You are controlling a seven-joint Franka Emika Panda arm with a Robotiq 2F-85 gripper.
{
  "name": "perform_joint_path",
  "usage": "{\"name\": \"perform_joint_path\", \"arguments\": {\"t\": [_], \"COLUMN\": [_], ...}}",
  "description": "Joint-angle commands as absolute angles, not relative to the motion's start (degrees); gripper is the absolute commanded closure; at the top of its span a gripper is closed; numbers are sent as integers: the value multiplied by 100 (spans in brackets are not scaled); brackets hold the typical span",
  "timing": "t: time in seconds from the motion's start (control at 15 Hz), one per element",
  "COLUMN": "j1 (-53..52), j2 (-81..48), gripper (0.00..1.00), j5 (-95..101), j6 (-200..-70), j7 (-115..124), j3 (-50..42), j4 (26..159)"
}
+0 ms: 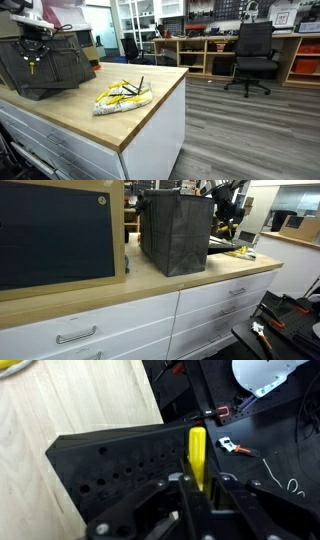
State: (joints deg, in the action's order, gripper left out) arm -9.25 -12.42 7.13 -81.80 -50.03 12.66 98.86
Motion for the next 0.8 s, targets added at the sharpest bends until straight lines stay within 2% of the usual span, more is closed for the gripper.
{"name": "perform_joint_path", "arguments": {"t": [0.0,0.73], "j1": [-702,-41], "j2": [-994,-914], "gripper": [96,96], "j5": [675,-228], "j6": [-8448,-9799], "j7": [-4537,-2822], "j3": [979,318], "j4": [9884,10144]}}
